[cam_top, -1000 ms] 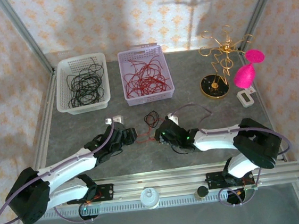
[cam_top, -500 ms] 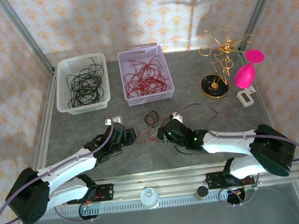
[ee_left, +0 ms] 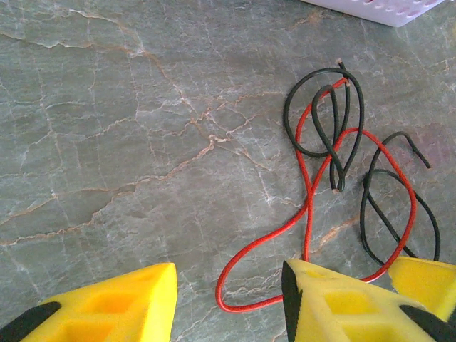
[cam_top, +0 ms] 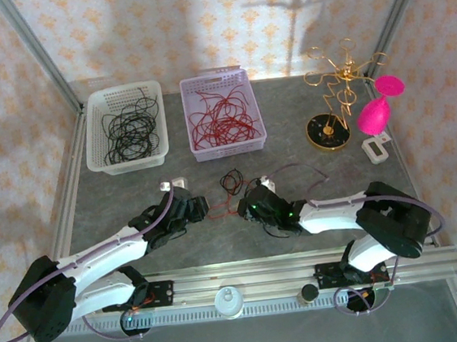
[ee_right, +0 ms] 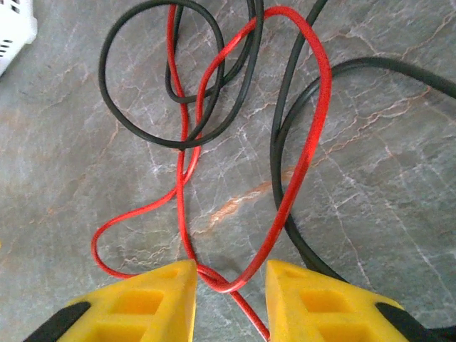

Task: Untangle the cables

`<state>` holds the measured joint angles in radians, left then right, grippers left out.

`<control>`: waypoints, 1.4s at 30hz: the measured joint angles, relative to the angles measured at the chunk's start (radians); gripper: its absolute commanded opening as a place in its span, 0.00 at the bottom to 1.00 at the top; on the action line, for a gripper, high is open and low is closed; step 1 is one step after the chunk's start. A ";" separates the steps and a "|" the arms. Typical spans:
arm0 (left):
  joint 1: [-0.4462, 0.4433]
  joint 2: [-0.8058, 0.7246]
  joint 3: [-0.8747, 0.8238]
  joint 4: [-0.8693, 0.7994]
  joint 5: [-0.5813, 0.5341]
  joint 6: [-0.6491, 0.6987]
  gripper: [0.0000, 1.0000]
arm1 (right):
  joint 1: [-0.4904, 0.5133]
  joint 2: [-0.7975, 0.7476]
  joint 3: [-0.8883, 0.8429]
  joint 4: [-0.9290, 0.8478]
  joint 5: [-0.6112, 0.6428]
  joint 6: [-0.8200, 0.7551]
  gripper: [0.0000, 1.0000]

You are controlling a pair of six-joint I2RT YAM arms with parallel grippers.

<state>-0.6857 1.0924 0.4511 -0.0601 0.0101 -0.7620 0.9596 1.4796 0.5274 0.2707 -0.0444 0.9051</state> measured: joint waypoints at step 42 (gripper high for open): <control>-0.011 -0.107 0.168 0.019 0.249 0.227 0.45 | -0.183 -0.434 0.164 -0.228 -0.211 -0.373 0.00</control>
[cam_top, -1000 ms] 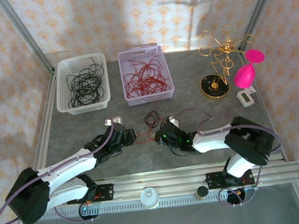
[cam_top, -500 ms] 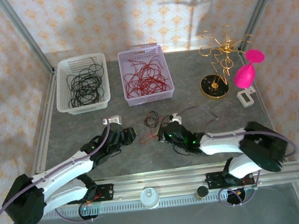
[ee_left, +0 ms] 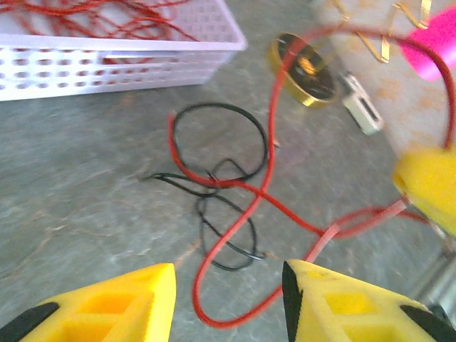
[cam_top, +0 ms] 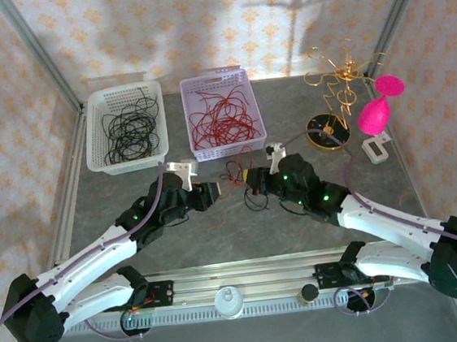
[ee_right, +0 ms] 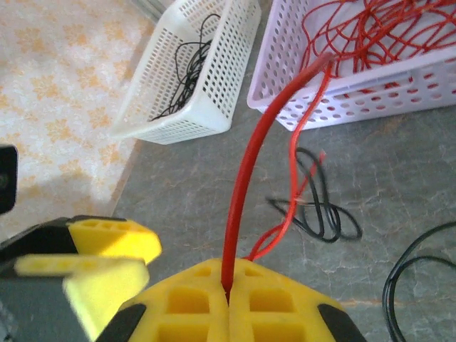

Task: Untangle the cables

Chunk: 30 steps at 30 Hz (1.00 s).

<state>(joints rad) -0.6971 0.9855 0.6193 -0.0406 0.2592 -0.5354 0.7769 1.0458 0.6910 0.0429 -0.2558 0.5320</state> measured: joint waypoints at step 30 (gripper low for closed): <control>-0.102 0.182 0.047 0.105 0.124 0.448 0.33 | -0.222 0.071 0.100 -0.168 -0.477 0.081 0.00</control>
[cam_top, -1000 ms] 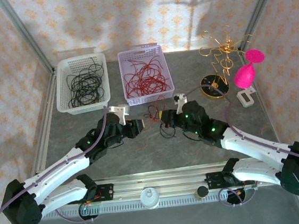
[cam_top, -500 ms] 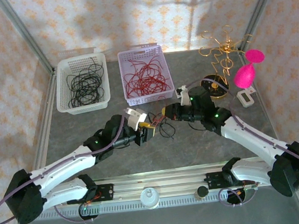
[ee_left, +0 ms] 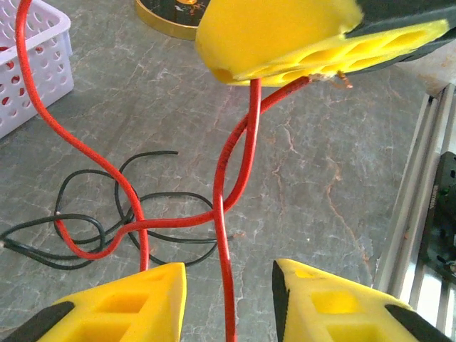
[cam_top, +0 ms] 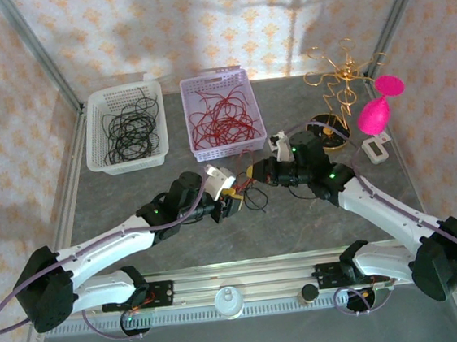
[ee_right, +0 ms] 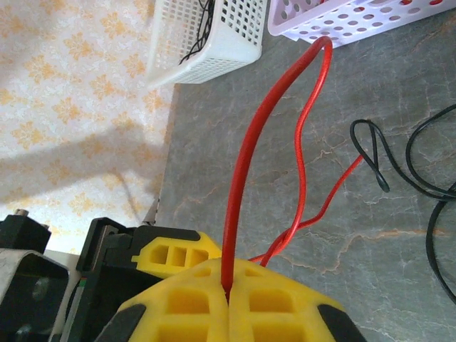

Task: Untangle the cables

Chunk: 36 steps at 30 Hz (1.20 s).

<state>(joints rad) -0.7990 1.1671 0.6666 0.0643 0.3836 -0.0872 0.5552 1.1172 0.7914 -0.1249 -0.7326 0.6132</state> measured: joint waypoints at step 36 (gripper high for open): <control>0.000 -0.004 0.027 -0.061 -0.050 -0.010 0.00 | -0.009 -0.009 -0.188 0.387 -0.019 0.163 0.44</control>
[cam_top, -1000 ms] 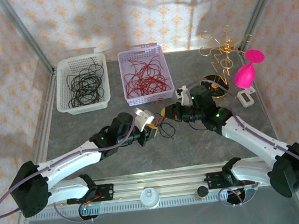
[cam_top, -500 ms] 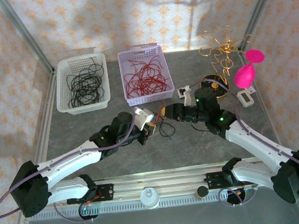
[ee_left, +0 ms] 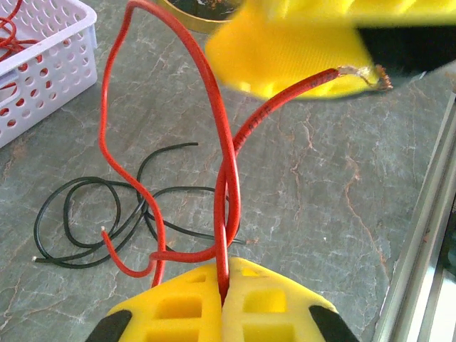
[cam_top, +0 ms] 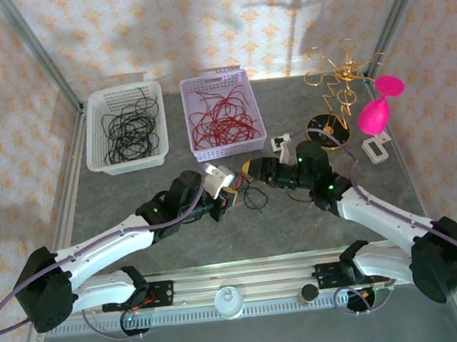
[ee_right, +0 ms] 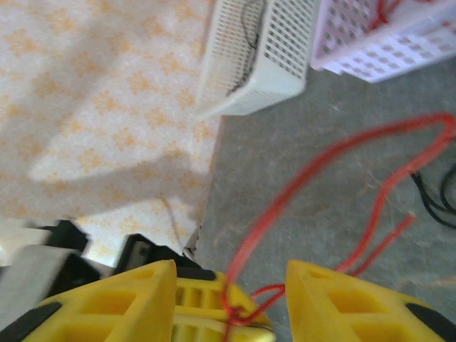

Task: Untangle the cables

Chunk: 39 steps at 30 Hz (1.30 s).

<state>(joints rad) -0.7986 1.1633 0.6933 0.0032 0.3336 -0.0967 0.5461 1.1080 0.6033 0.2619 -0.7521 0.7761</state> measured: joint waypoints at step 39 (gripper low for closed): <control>0.000 -0.066 -0.051 -0.022 0.031 -0.096 0.00 | -0.002 0.029 -0.054 0.505 0.153 -0.027 0.00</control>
<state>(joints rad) -0.7986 1.0973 0.6426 -0.0189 0.3649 -0.1928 0.5438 1.1374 0.5491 0.7670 -0.5987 0.7494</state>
